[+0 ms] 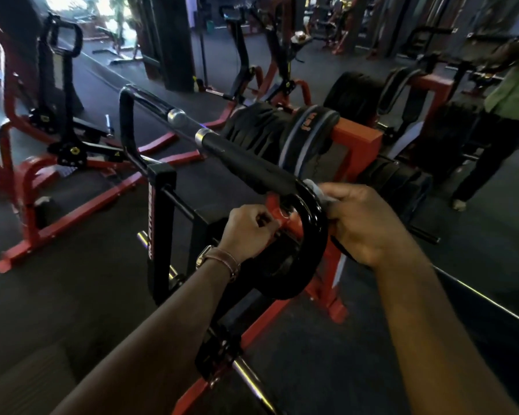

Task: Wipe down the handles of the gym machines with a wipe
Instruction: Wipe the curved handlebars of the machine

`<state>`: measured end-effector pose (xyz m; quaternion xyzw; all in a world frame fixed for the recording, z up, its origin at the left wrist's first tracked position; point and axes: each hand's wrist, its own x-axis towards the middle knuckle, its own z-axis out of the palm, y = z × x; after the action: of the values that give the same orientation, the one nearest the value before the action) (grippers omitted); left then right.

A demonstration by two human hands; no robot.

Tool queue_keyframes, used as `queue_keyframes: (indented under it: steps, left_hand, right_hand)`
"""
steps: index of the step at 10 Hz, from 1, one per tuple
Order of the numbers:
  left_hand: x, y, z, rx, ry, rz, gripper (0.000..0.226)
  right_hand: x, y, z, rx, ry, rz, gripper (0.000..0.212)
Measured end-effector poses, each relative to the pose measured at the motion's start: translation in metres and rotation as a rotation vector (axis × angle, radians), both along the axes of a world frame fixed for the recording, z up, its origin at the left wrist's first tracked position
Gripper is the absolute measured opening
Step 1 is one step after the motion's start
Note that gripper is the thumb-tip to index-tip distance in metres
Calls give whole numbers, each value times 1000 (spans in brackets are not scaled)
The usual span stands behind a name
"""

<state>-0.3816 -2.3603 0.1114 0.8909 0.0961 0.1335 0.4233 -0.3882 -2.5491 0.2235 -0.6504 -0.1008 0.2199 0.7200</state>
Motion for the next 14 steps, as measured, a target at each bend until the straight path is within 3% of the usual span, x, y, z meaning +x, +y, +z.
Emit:
queue_keyframes:
  steps: [1, 3, 4, 5, 6, 7, 8, 9, 11, 12, 13, 14]
  left_hand:
    - [2, 0, -3, 10, -25, 10, 23]
    - [-2, -1, 2, -53, 45, -6, 22]
    - [-2, 0, 3, -73, 83, -26, 20]
    - [-1, -1, 2, -34, 124, -43, 21]
    - [2, -4, 2, 64, 231, -77, 24]
    - [2, -5, 2, 121, 282, -102, 26]
    - [0, -5, 1, 137, 270, -131, 27]
    - [-4, -3, 0, 118, 244, -145, 25]
    - [-4, 2, 9, 96, 204, -197, 17]
    - [-9, 5, 14, 0, 196, -251, 31]
    - [-9, 7, 15, -42, 176, -245, 33]
    - [-5, 6, 11, 45, 210, -217, 14]
  right_hand:
    - [18, 30, 11, 67, 170, 43, 11]
    - [19, 39, 19, 21, 189, -39, 7]
    - [-5, 19, 3, -14, -15, -193, 4]
    - [-1, 27, 13, -185, -300, -325, 10]
    - [9, 70, 45, -693, -845, -253, 16]
    - [8, 92, 44, -950, -1131, -159, 17]
    - [-11, 78, 24, -1108, -1328, -111, 16]
    - [-34, 44, 11, -1089, -1426, -96, 15]
    - [-44, 65, 5, -1185, -1418, -165, 11]
    - [-24, 118, 21, -1193, -1343, -137, 4]
    - [-25, 115, 12, -1199, -1351, -150, 6]
    - [-47, 85, 10, -1243, -1306, -188, 20]
